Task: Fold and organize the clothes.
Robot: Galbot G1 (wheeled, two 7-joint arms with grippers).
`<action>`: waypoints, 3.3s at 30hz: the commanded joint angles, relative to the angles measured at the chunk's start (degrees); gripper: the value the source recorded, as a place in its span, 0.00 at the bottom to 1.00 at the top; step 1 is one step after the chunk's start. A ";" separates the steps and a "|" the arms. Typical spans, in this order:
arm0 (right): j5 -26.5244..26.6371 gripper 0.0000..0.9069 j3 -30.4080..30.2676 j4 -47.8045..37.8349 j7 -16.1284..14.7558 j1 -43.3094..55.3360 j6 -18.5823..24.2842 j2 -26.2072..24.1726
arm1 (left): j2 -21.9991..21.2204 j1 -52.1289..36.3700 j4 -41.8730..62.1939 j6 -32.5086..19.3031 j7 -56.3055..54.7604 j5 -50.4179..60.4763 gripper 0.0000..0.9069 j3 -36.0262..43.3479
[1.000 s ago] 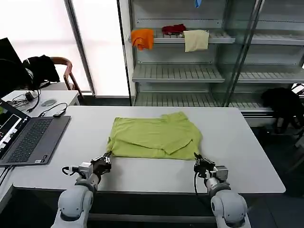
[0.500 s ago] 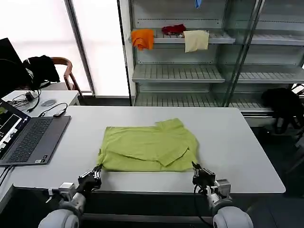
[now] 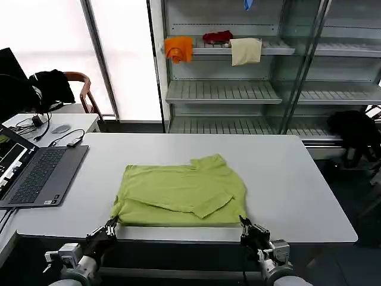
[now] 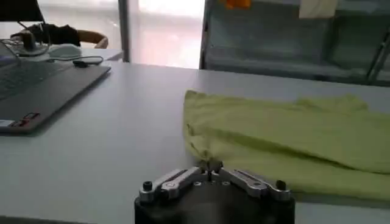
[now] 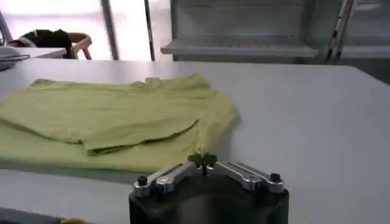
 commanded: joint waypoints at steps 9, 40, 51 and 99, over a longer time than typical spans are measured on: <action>-1.50 1.00 3.28 1.92 2.43 7.13 0.01 1.66 | -0.81 -1.82 -2.93 -0.94 -2.84 0.10 1.00 -4.98; -0.40 1.00 -3.15 -49.43 3.88 51.67 -0.29 11.27 | 7.89 -42.38 37.15 0.26 8.46 8.97 1.00 9.10; -1.21 1.00 -2.65 -57.51 4.60 56.11 -0.05 11.58 | 8.04 -46.15 45.02 0.13 10.65 10.95 1.00 9.00; -2.87 0.00 -4.06 -47.21 -0.20 50.57 -0.01 11.58 | 7.48 -45.75 45.42 -0.10 9.45 11.55 0.00 9.02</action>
